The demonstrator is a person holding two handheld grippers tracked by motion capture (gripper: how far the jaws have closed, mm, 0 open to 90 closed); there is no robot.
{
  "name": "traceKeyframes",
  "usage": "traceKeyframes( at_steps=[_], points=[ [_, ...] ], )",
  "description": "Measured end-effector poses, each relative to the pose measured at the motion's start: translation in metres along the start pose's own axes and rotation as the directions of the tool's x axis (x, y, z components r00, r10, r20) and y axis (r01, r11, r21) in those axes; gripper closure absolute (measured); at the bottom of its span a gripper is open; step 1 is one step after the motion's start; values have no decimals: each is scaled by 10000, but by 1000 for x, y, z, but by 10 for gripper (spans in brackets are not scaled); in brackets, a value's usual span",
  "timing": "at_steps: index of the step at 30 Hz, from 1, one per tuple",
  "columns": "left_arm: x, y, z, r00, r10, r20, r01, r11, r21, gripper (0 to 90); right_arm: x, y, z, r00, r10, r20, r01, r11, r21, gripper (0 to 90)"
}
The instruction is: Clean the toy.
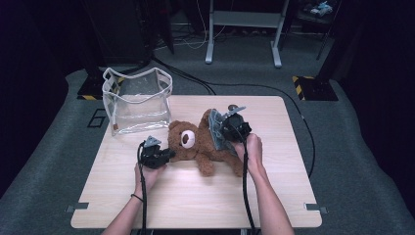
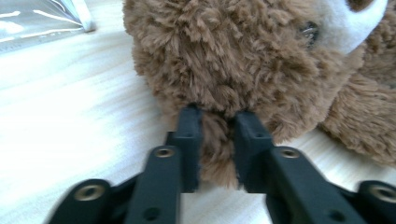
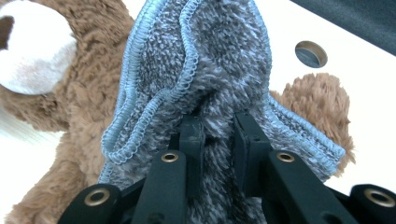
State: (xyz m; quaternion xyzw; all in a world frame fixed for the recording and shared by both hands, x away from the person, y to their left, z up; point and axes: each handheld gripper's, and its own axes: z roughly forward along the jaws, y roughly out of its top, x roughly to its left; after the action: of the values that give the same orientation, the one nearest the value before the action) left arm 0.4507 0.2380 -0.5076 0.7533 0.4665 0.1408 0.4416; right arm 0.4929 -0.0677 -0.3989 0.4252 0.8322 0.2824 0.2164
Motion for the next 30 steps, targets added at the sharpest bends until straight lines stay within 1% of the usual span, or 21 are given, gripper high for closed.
traceKeyframes(
  at_steps=[2,4,9,10,12,13,14,15,16,17,18,19,20,21,23,24,25,26,27,28,30],
  points=[
    [0,1,1,9999,134,-60,-134,9999,-19,818,2,2,-1,10000,-3,-3,3,10000,-65,759],
    [0,3,2,9998,198,-103,-198,9998,-34,836,4,5,-2,10000,-66,-40,66,10000,-48,759],
    [-1,7,4,9993,352,-97,-352,9994,-20,848,7,13,-3,9995,-277,-166,274,9994,-224,759],
    [-2,7,5,9991,396,-129,-396,9992,-42,849,9,15,-3,9996,-223,-185,219,9996,-194,759],
    [-4,7,7,9991,428,-66,-428,9990,-88,850,11,18,-3,9993,-313,-211,308,9992,-237,759],
    [-5,7,8,9990,445,-55,-445,9989,-128,850,12,20,-3,9991,-328,-266,325,9994,-149,759],
    [-6,8,8,9988,480,-32,-480,9988,-100,851,12,21,-1,9986,-438,-312,433,9989,-168,758],
    [-7,8,8,9988,497,1,-497,9987,-76,851,14,23,-1,9990,-264,-372,260,9996,-120,759],
    [-8,8,9,9985,542,9,-542,9985,-115,851,14,25,0,9986,-388,-359,383,9992,-144,758],
    [-9,9,9,9982,591,38,-590,9982,-96,851,14,27,1,9985,-272,-479,270,9996,-51,758],
    [-10,9,10,9981,609,72,-609,9981,-69,851,13,28,3,9981,-312,-527,299,9993,-236,758],
    [-11,9,10,9982,598,98,-597,9982,-107,851,13,31,4,9975,-414,-572,401,9989,-236,758],
    [-12,10,11,9980,623,113,-622,9980,-114,851,14,32,4,9977,-350,-585,336,9991,-253,757],
    [-13,10,11,9978,634,184,-633,9980,-78,852,15,34,6,9969,-487,-623,473,9986,-243,756],
    [-14,11,12,9974,677,225,-674,9976,-153,852,16,38,10,9958,-513,-759,494,9984,-268,755],
    [-15,11,12,9971,718,232,-716,9974,-128,852,18,40,10,9956,-418,-838,414,9991,-63,754],
    [-16,11,13,9970,720,269,-717,9974,-111,853,19,43,13,9947,-525,-884,507,9985,-228,754],
    [-16,11,13,9965,795,258,-792,9968,-121,853,20,46,14,9932,-684,-944,662,9975,-262,753],
    [-16,11,13,9965,795,258,-792,9968,-121,853,20,46,14,9932,-684,-944,662,9975,-262,753],
    [-16,11,13,9966,774,275,-772,9970,-86,854,25,53,18,9920,-797,-979,765,9964,-365,752],
    [-16,11,13,9960,844,291,-842,9964,-85,855,30,59,23,9893,-913,-1142,872,9954,-404,751]
  ],
)
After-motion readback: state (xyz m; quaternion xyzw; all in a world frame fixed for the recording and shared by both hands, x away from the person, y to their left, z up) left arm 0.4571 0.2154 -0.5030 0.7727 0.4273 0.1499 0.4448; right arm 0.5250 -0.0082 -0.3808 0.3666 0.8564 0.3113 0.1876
